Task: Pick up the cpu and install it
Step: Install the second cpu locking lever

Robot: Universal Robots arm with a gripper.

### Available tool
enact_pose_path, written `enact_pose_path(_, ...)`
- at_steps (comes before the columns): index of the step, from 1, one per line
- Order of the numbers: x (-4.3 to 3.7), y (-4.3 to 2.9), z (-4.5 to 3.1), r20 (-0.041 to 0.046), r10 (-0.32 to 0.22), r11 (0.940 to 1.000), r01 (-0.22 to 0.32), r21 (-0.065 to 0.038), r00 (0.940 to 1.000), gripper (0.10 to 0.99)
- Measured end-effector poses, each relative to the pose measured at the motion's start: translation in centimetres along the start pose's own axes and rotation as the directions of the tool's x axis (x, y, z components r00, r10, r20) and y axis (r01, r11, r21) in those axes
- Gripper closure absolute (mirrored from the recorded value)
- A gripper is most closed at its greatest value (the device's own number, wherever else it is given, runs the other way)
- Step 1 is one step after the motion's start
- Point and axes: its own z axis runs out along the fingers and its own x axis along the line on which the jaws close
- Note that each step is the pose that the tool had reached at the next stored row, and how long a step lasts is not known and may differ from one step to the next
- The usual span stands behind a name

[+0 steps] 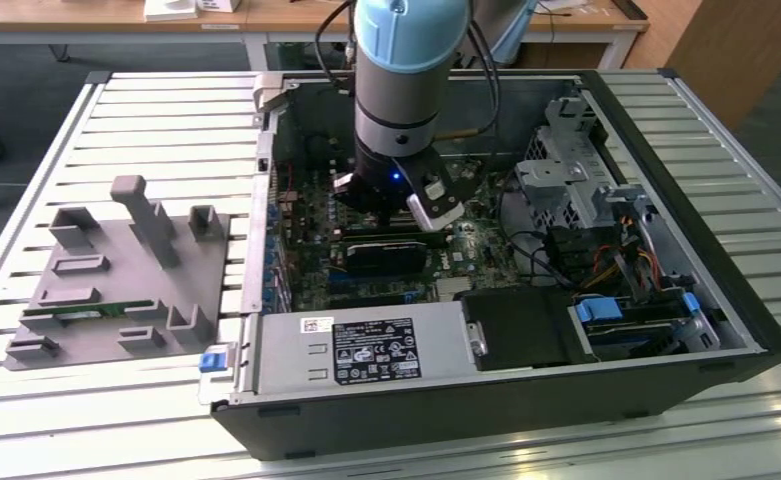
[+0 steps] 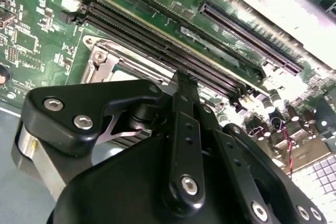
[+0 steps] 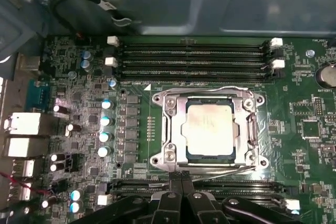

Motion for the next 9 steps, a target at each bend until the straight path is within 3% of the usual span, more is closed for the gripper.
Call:
enact_pose_path(5, 0.72, -0.40, 0.07, 0.0013, 0.000, 0.9999, 0.001, -0.013, 1.0000, 0.980)
enact_pose_path(9, 1.01, -0.48, 0.42, 0.0024, -0.001, 0.9995, 0.001, -0.031, 1.0000, 0.980)
